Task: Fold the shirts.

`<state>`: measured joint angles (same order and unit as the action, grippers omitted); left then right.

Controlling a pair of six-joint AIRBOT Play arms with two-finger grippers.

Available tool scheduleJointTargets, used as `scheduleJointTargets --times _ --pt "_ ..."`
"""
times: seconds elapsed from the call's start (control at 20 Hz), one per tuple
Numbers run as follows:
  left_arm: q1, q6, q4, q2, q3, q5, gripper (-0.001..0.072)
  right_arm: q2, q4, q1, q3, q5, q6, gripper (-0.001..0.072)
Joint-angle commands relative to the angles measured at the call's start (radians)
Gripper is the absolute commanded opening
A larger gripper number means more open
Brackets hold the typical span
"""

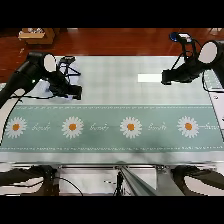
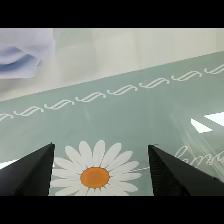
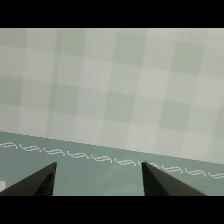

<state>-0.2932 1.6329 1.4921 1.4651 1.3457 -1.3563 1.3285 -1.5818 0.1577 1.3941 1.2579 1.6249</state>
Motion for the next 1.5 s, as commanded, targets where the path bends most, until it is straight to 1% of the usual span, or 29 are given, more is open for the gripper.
scheduleJointTargets --times 0.0,0.1,0.2,0.25,0.3,0.4,0.45,0.5,0.55,0.65,0.85,1.0,1.2,1.25,1.3,1.35,1.45 --pt "0.002 -0.001 0.002 0.003 0.000 0.001 0.0720 0.000 0.001 0.001 0.000 -0.001 -0.011 0.0607" --pt "0.002 0.000 0.067 0.003 0.003 0.045 0.0717 -0.001 0.001 0.001 0.000 -0.001 -0.014 0.0607" --pt "0.006 -0.001 0.206 0.003 0.036 0.090 0.0468 -0.001 0.001 0.001 0.000 -0.001 -0.014 0.0607" --pt "0.017 -0.001 0.279 0.003 0.067 0.118 0.0458 0.000 0.001 0.001 0.000 -0.001 -0.014 0.0607" --pt "0.034 -0.001 0.328 0.003 0.097 0.162 0.0459 -0.001 0.001 0.001 0.000 -0.001 -0.014 0.0606" --pt "0.092 0.000 0.341 0.003 0.137 0.289 0.0494 -0.001 0.001 0.001 0.000 -0.001 -0.014 0.0606" --pt "0.119 0.000 0.341 0.003 0.138 0.362 0.0628 -0.001 0.001 0.001 0.000 -0.001 -0.014 0.0607" --pt "0.141 0.000 0.340 0.011 0.138 0.410 0.0705 -0.001 0.001 0.001 0.000 -0.001 -0.014 0.0607" --pt "0.161 0.000 0.340 0.026 0.138 0.442 0.0720 -0.001 0.001 0.001 0.000 -0.001 -0.014 0.0607" --pt "0.190 0.000 0.331 0.068 0.138 0.436 0.0720 0.000 0.002 0.001 0.000 -0.001 -0.014 0.0607" --pt "0.232 -0.001 0.249 0.162 0.138 0.368 0.0720 0.000 0.002 0.001 0.000 -0.002 -0.014 0.0607" --pt "0.237 -0.002 0.188 0.204 0.138 0.317 0.0720 0.000 0.001 0.001 0.000 -0.005 -0.014 0.0606" --pt "0.237 0.000 0.182 0.230 0.138 0.254 0.0712 0.000 0.001 0.001 0.000 -0.010 -0.014 0.0606" --pt "0.237 0.000 0.182 0.233 0.138 0.235 0.0500 0.000 0.001 0.001 0.000 -0.010 -0.014 0.0607" --pt "0.237 -0.001 0.182 0.237 0.138 0.217 0.0201 0.000 0.001 0.001 0.000 -0.010 -0.014 0.0607" --pt "0.237 -0.002 0.183 0.238 0.138 0.203 0.0024 0.000 0.001 0.001 0.000 -0.011 -0.014 0.0607" --pt "0.237 -0.001 0.183 0.233 0.153 0.163 0.0022 0.000 0.001 0.001 0.000 -0.013 -0.014 0.0606"
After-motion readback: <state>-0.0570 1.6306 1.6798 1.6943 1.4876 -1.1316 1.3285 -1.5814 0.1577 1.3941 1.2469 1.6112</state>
